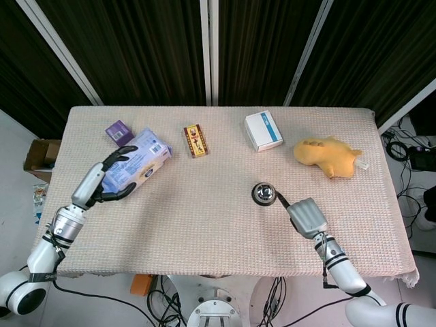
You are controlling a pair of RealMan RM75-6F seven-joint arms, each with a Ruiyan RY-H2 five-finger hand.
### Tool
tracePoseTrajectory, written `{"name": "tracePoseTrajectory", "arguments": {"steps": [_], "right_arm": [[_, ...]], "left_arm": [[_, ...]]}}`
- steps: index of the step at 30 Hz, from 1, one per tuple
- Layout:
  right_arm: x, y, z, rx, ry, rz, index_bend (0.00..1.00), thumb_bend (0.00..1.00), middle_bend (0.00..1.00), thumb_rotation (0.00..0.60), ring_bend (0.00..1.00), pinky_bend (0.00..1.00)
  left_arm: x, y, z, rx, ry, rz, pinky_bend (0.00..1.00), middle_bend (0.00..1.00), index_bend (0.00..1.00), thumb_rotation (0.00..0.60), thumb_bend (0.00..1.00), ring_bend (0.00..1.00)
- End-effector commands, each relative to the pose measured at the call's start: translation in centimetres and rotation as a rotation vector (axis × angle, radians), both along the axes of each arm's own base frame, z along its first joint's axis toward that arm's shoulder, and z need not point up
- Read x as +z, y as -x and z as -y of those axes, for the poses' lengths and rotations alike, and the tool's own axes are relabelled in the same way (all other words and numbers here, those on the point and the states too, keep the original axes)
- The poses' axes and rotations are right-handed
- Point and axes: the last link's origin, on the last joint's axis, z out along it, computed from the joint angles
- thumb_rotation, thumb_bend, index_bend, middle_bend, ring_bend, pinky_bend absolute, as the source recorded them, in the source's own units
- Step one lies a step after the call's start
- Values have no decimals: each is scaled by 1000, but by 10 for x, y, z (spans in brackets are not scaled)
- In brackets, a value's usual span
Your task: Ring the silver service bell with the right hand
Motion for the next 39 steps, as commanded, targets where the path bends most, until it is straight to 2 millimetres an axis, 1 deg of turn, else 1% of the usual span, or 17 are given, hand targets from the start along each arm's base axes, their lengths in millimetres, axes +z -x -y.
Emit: {"name": "tracePoseTrajectory", "arguments": {"steps": [1, 7, 13, 21, 24, 29, 31, 34, 39], "right_arm": [[-6, -6, 5, 4, -2, 17, 0, 370, 795, 600, 866, 814], [-17, -13, 12, -3, -21, 28, 0, 370, 795, 600, 866, 814], [-19, -16, 15, -7, -6, 24, 0, 369, 795, 600, 866, 814], [-27, -3, 14, -67, -59, -39, 0, 370, 796, 600, 866, 814], [-25, -5, 14, -63, -49, -30, 0, 370, 795, 600, 866, 814], [-14, -17, 14, -10, -1, 65, 0, 369, 799, 600, 866, 814], [-12, -18, 14, 2, 8, 83, 0, 369, 800, 600, 866, 814], [-14, -16, 13, 5, 9, 87, 0, 368, 800, 600, 866, 814], [-23, -5, 13, -33, -23, 54, 0, 371, 799, 600, 867, 814]], "left_arm": [[0, 0, -1, 1, -1, 2, 193, 138, 143, 339, 263, 111], [1, 2, -1, 3, 0, 3, 193, 138, 143, 338, 262, 111], [2, 4, -1, 6, -1, 4, 193, 138, 143, 341, 263, 110], [3, 7, -1, 9, -4, 2, 193, 138, 143, 343, 263, 111], [3, 8, -1, 11, -6, 0, 193, 138, 143, 341, 263, 111], [5, 8, 0, 12, -11, 4, 193, 138, 143, 341, 263, 111], [4, 8, 0, 11, -9, 4, 193, 138, 143, 338, 263, 111], [2, 8, 0, 9, -4, 1, 193, 138, 143, 338, 263, 110], [1, 8, -1, 10, -4, -5, 193, 138, 143, 340, 263, 111]]}}
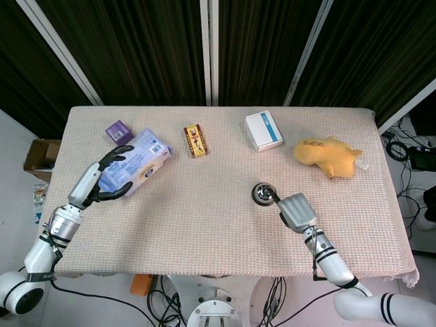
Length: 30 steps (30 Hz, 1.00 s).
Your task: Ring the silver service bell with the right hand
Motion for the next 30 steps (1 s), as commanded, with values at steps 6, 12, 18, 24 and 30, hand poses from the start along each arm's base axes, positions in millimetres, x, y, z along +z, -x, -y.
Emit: {"name": "tracePoseTrajectory", "arguments": {"steps": [6, 12, 18, 24, 30], "right_arm": [[-9, 8, 1, -50, -45, -36, 0, 418, 801, 600, 868, 814], [5, -7, 1, 2, 10, 49, 0, 405, 805, 600, 875, 814], [3, -4, 1, 0, 6, 51, 0, 405, 806, 600, 875, 814], [-10, 15, 2, -65, -64, -28, 0, 394, 806, 600, 875, 814], [5, 8, 2, -35, -12, 4, 0, 390, 806, 600, 875, 814]], "left_arm": [[2, 1, -1, 4, -7, -2, 193, 138, 143, 337, 263, 110], [3, 0, -1, 2, -7, 1, 193, 138, 143, 341, 263, 110], [1, -1, 0, -1, -2, -1, 193, 138, 143, 343, 264, 110], [2, 2, -1, 7, -3, -7, 193, 138, 143, 338, 264, 110], [6, 0, 0, 6, -12, -2, 193, 138, 142, 342, 264, 110]]}}
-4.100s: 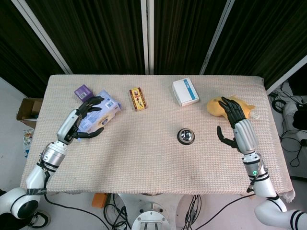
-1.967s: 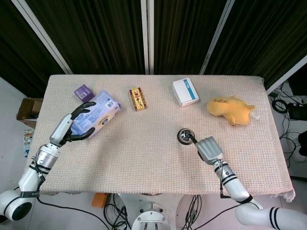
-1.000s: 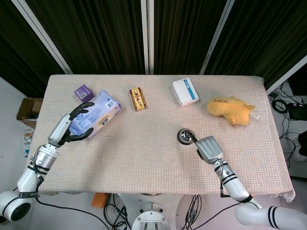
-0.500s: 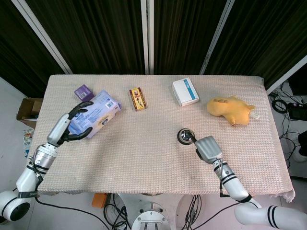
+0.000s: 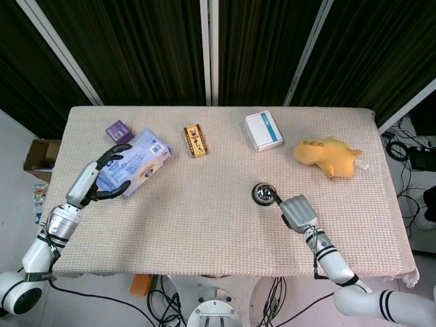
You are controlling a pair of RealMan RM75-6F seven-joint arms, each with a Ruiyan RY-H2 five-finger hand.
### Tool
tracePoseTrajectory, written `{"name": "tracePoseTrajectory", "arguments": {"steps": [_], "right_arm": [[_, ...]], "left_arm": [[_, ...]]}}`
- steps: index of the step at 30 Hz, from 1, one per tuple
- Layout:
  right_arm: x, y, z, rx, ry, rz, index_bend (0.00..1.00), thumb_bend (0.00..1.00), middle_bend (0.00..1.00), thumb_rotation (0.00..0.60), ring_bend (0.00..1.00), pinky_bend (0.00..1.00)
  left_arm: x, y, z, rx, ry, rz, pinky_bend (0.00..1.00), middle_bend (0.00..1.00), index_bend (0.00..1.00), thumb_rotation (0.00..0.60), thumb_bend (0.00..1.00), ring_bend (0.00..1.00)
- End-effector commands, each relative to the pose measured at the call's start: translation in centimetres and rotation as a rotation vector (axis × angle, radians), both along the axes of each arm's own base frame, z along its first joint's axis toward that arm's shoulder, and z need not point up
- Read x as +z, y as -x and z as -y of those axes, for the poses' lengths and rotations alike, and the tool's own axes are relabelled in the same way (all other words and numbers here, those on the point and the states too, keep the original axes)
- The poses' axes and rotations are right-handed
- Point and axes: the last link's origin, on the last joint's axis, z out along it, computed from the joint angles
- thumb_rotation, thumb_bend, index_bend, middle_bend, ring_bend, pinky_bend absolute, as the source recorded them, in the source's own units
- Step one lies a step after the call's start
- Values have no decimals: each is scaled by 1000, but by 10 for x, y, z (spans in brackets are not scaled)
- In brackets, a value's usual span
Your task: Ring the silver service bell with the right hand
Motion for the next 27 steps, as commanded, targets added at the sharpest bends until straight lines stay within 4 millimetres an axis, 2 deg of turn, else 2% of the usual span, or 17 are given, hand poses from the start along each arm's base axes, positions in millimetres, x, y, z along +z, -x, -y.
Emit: {"name": "tracePoseTrajectory", "arguments": {"steps": [1, 4, 6, 8, 9, 10, 11, 12, 14, 15, 17, 18, 22, 27], "right_arm": [[19, -9, -2, 43, 65, 52, 0, 383, 806, 600, 875, 815], [49, -8, -14, 102, 175, 105, 0, 353, 797, 600, 853, 809], [74, 3, -27, 124, 260, 121, 0, 335, 705, 600, 739, 766], [99, 25, -41, 100, 316, 75, 0, 296, 518, 600, 507, 645], [109, 35, -48, 62, 321, 46, 0, 250, 380, 600, 344, 548], [118, 44, -54, 21, 323, 23, 0, 193, 224, 600, 184, 434], [134, 53, -61, -16, 351, 10, 0, 139, 95, 600, 68, 289], [145, 57, -64, -8, 394, 15, 0, 111, 28, 600, 14, 172], [165, 70, -75, 25, 492, 27, 0, 65, 0, 592, 0, 16], [175, 80, -86, 18, 544, 49, 0, 52, 0, 574, 0, 0], [188, 96, -104, -9, 615, 82, 0, 38, 0, 534, 0, 0], [192, 104, -111, -27, 641, 79, 0, 38, 0, 527, 0, 0], [199, 124, -132, -109, 671, 90, 0, 64, 0, 525, 0, 0], [192, 128, -133, -134, 633, 105, 0, 93, 0, 528, 0, 0]], "left_arm": [[2, -1, 1, -3, -6, 2, 193, 138, 142, 340, 264, 110], [5, -1, 6, -11, -17, -3, 193, 138, 143, 339, 263, 110], [8, 1, 12, -10, -33, -23, 193, 138, 145, 340, 261, 110], [10, 6, 21, -11, -58, -85, 194, 138, 148, 341, 255, 111], [10, 9, 26, -14, -71, -123, 194, 138, 150, 343, 251, 111], [11, 13, 31, -15, -84, -164, 194, 138, 151, 343, 247, 110], [12, 20, 40, -18, -109, -240, 194, 138, 151, 344, 237, 110], [13, 27, 47, -22, -135, -311, 194, 138, 151, 344, 223, 110], [17, 42, 62, -29, -215, -495, 194, 135, 147, 343, 170, 107], [18, 52, 73, -30, -284, -627, 193, 131, 144, 333, 141, 101], [18, 69, 95, -8, -384, -822, 188, 109, 136, 277, 96, 77], [16, 75, 105, 11, -403, -878, 185, 101, 132, 255, 91, 67], [12, 96, 138, 81, -438, -995, 168, 77, 117, 181, 90, 26], [17, 104, 157, 97, -496, -1082, 166, 76, 117, 169, 90, 26]]}}
